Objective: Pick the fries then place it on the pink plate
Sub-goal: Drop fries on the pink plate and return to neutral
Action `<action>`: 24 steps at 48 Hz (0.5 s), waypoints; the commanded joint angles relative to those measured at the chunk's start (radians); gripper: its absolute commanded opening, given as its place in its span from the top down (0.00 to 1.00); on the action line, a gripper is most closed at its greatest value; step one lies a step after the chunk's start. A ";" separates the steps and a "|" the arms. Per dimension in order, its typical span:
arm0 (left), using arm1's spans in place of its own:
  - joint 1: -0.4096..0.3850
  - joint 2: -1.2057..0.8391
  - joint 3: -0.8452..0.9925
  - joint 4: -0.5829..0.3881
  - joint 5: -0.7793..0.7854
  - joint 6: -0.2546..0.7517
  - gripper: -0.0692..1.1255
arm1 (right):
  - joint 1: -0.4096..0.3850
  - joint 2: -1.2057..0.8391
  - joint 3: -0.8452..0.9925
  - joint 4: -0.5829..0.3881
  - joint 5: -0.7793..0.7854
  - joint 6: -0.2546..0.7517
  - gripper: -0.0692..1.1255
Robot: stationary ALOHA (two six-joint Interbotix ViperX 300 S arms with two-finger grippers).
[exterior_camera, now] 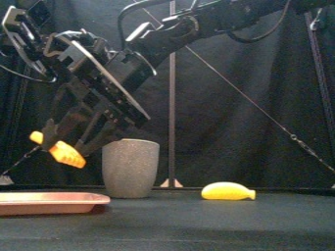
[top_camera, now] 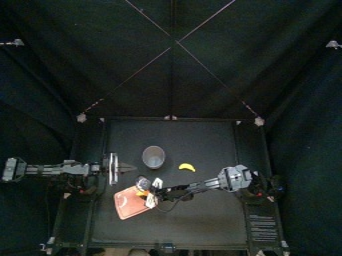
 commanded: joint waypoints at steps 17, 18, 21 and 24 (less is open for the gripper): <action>0.014 -0.002 0.014 0.005 -0.011 0.000 0.94 | 0.037 0.026 -0.133 -0.009 -0.021 -0.008 0.21; 0.017 -0.002 0.012 0.005 -0.011 0.000 0.94 | 0.040 0.026 -0.133 -0.011 -0.025 -0.008 0.21; 0.017 -0.002 0.012 0.005 -0.011 0.000 0.94 | 0.054 0.026 -0.133 -0.021 -0.031 -0.011 0.20; 0.021 -0.002 0.011 0.005 -0.011 0.000 0.94 | 0.064 0.026 -0.133 -0.028 -0.028 -0.015 0.17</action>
